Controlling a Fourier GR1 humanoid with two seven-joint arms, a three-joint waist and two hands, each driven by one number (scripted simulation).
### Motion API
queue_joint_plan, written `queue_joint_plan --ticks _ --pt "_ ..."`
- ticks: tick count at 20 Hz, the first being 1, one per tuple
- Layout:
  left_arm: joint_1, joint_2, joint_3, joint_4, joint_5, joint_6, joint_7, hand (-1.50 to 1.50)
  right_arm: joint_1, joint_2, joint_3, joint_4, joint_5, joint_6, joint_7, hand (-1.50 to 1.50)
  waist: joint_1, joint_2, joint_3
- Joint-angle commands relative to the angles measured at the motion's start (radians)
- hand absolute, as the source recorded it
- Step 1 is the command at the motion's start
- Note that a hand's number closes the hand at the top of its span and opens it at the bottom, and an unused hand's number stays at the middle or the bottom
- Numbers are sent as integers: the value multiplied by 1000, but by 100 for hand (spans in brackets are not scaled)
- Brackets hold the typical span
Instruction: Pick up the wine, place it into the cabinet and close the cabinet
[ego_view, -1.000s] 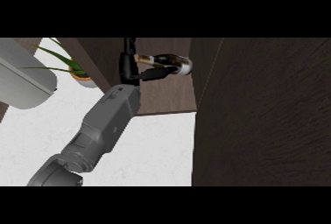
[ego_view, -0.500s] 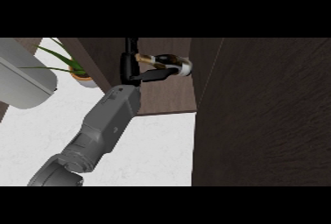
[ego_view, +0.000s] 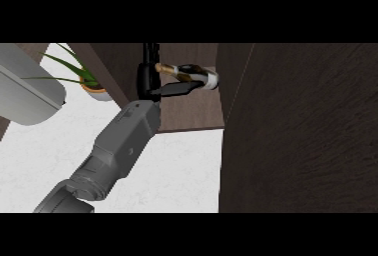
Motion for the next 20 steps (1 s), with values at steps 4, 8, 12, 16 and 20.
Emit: queue_joint_plan --ticks 4,8,12,16,20 --pt "161 1 -134 -70 123 33 22 -150 57 -6 2 -50 -16 10 -8 -150 7 0 -6" --pt "244 1 -279 -225 196 72 49 -150 13 -11 -6 -90 16 -35 47 -150 28 0 -7" --pt "383 1 -475 -453 268 212 73 -150 12 -34 -58 -62 -13 -21 27 -150 45 -2 -6" --pt "477 1 -604 -631 283 340 66 -150 126 -20 -16 -149 10 -21 19 -150 50 -2 -6" --pt "524 1 -655 -801 232 445 105 -150 83 -43 -54 -105 -7 -20 27 -150 65 0 -6"
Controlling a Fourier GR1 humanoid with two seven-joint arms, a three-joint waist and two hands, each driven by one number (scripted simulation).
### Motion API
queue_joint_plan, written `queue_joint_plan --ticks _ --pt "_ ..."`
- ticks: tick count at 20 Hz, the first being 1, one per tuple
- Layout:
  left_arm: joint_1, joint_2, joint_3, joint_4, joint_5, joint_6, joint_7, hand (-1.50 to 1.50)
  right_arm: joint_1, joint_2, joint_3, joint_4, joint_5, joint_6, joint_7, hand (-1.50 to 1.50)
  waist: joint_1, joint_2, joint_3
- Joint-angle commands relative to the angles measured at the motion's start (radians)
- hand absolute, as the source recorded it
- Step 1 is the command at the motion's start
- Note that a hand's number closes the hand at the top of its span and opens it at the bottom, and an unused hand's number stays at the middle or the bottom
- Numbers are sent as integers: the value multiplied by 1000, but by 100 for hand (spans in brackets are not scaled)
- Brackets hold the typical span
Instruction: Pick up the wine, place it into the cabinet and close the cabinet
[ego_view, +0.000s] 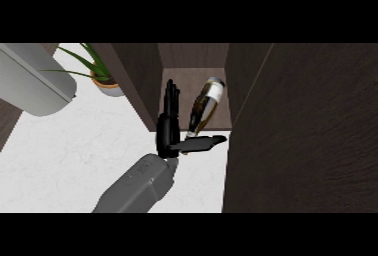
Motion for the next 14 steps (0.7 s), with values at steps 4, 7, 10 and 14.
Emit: queue_joint_plan --ticks 4,7,10,14 --pt "197 2 -137 -339 -101 162 63 -150 37 -23 -58 -67 -46 10 -7 -150 19 0 1" --pt "285 28 -179 -472 -140 213 79 -150 90 -22 -31 -139 -39 5 27 -150 17 -2 1" --pt "352 51 -204 -578 -191 264 109 -150 19 -44 -101 -46 -84 28 1 -150 19 2 0" --pt "418 180 -197 -736 -209 278 193 -150 34 -36 -69 -132 -68 3 58 -150 17 1 0"
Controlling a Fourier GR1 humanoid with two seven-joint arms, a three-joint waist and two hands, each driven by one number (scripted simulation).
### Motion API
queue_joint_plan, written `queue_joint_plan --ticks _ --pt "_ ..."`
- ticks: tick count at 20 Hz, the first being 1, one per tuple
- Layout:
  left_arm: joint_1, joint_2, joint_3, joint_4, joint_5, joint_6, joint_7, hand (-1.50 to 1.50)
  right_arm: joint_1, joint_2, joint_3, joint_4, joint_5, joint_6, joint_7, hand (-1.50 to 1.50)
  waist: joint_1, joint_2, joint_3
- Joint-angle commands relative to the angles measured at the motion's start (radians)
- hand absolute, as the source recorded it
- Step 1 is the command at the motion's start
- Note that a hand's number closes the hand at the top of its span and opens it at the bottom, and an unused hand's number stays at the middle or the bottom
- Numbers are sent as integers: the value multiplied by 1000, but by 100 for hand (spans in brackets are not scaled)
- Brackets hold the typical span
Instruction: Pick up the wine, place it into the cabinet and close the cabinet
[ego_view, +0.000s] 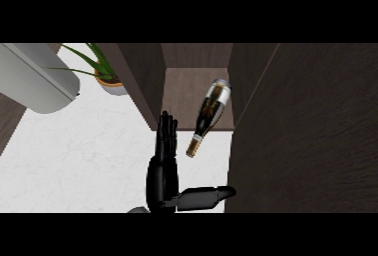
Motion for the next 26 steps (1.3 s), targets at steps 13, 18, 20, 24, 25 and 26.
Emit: queue_joint_plan --ticks 13,18,20,24,25,26 --pt "271 245 -66 -406 -93 -53 47 -150 60 -26 14 -113 -195 93 113 150 -8 2 0" --pt "373 409 -56 -577 -92 -127 52 -150 4 -32 50 -64 -139 116 109 150 3 2 -1" --pt "417 428 -24 -581 -69 -172 23 -150 129 -34 42 -86 -151 189 8 150 -4 2 0" --pt "460 537 71 -675 -22 -195 52 -150 162 -1 132 -112 -214 164 102 150 -2 0 0" --pt "494 481 30 -611 -47 -203 -19 -150 156 26 171 -117 -209 133 136 150 0 0 -1" --pt "499 485 37 -637 -49 -186 -7 -150 188 50 214 -99 -186 130 125 150 -1 0 -1"
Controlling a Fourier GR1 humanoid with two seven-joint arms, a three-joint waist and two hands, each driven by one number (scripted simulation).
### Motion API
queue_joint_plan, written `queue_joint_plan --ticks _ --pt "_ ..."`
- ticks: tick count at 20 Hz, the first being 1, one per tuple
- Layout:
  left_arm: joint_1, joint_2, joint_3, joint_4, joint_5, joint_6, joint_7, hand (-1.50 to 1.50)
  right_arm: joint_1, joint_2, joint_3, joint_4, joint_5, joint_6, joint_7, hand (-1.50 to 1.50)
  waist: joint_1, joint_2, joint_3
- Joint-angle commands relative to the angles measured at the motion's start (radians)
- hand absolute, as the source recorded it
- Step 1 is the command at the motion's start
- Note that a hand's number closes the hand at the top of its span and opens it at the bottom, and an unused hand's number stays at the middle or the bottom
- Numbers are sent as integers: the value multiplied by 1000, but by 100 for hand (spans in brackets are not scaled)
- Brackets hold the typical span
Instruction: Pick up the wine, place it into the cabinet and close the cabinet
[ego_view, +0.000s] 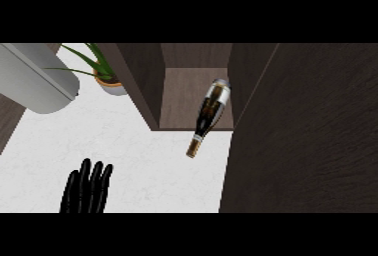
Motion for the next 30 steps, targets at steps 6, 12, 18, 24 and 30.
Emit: queue_joint_plan --ticks 6,12,18,24,30 --pt "72 100 197 -84 109 -82 10 -150 101 30 159 -185 -167 -41 189 150 -3 0 0" --pt "218 195 341 -115 204 -225 -44 -150 105 39 370 -166 -7 26 95 150 8 -4 -1" --pt "307 240 462 -57 260 -369 -93 -150 5 80 559 -178 100 -123 188 150 15 -7 -4" --pt "293 242 560 -23 311 -432 -48 -150 -14 79 772 -105 250 -280 120 150 2 -4 -2" --pt "246 281 623 -43 354 -434 37 -150 -163 78 817 -33 325 -427 92 150 -2 -2 -2"
